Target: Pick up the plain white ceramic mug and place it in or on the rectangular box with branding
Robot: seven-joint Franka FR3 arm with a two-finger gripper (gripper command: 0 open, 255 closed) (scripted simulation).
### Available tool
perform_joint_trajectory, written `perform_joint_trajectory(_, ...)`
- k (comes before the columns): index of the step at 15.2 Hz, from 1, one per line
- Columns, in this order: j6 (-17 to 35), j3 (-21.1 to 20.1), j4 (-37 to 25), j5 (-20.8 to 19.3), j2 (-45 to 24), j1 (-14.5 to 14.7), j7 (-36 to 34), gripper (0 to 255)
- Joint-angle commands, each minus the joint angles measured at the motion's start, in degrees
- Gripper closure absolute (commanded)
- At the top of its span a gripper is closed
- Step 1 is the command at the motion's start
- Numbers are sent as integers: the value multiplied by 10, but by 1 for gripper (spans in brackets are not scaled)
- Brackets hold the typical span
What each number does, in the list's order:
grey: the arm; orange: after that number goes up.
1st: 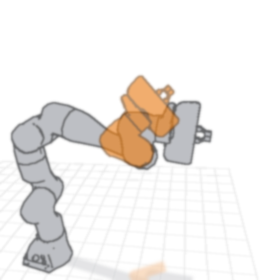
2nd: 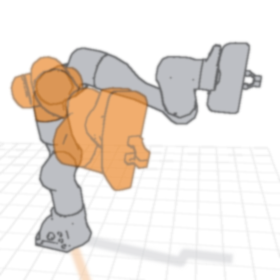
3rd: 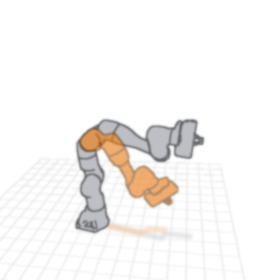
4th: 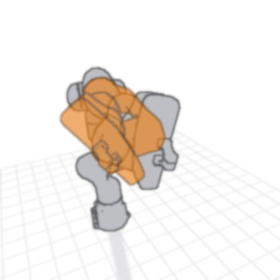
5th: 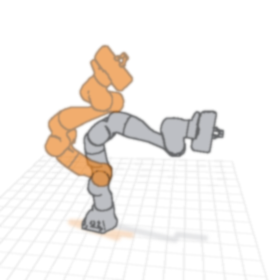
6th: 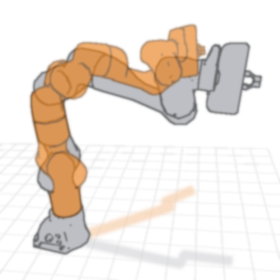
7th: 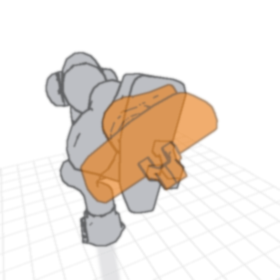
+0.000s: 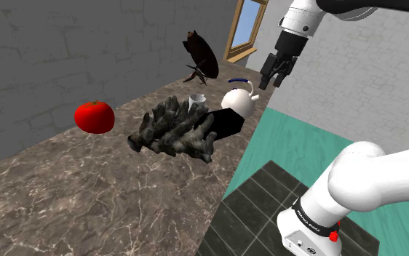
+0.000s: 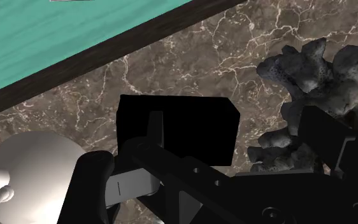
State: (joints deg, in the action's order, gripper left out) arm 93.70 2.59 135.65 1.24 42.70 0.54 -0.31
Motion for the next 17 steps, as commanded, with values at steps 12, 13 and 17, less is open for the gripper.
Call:
perform_joint_trajectory(12,175,-21,-56,2,-216,10,-21,0)
perform_joint_trajectory(13,187,-22,-65,1,-237,10,-23,0)
perform_joint_trajectory(17,231,-28,-112,-3,-323,12,-32,0)
